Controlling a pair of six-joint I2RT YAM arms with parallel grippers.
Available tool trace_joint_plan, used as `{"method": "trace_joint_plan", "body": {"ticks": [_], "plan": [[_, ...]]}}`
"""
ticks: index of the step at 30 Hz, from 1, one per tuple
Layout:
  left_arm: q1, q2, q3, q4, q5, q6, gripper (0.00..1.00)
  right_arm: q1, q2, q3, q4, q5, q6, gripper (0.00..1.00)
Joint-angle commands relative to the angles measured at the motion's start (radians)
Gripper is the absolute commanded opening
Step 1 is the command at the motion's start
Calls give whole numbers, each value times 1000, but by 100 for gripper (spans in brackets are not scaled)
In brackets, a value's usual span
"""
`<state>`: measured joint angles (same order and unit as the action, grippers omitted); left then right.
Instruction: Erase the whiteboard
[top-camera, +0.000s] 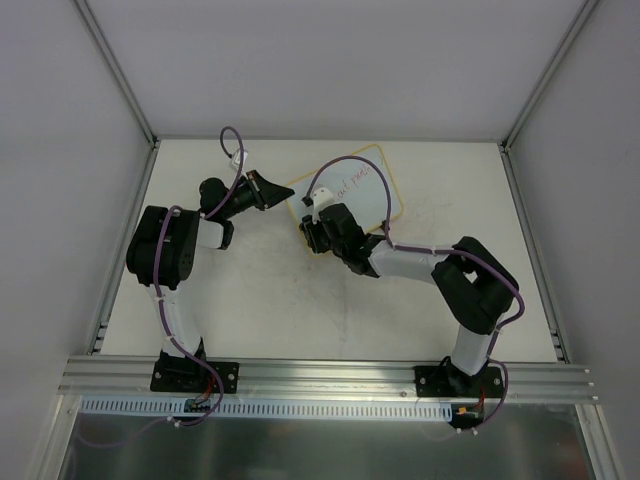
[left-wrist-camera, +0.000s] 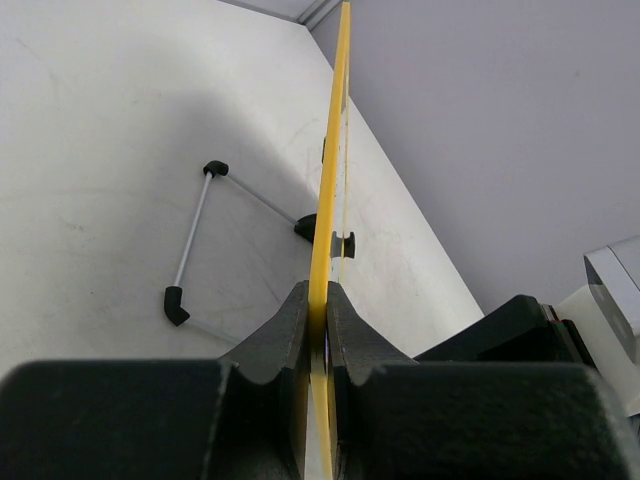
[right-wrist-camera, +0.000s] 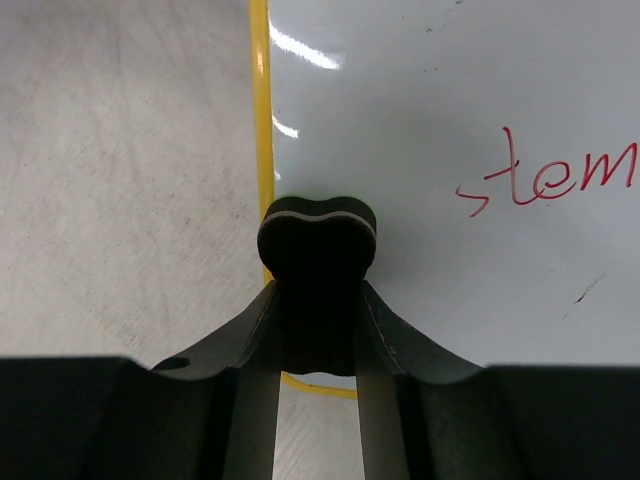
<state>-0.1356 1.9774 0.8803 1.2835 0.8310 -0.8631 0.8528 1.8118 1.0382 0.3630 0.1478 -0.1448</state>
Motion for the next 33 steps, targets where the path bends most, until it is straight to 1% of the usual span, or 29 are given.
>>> {"method": "trace_joint_plan", "body": {"ticks": [1, 4, 9, 13, 23, 27, 33], "plan": [[-18, -20, 19, 77, 65, 41, 0, 25, 66, 13, -32, -111, 1, 0], [-18, -22, 16, 77, 68, 38, 0, -3, 58, 37, -38, -137, 1, 0], [-18, -18, 19, 82, 71, 30, 0, -21, 69, 108, -99, -137, -10, 0], [-18, -26, 14, 77, 74, 36, 0, -52, 81, 132, -110, -189, 13, 0], [-18, -12, 22, 91, 80, 27, 0, -211, 61, 88, -108, -235, 74, 0], [-18, -17, 19, 91, 83, 29, 0, -288, 57, 51, -92, -240, 85, 0], [-18, -20, 19, 83, 83, 32, 0, -368, 58, 10, -79, -226, 97, 0]]}}
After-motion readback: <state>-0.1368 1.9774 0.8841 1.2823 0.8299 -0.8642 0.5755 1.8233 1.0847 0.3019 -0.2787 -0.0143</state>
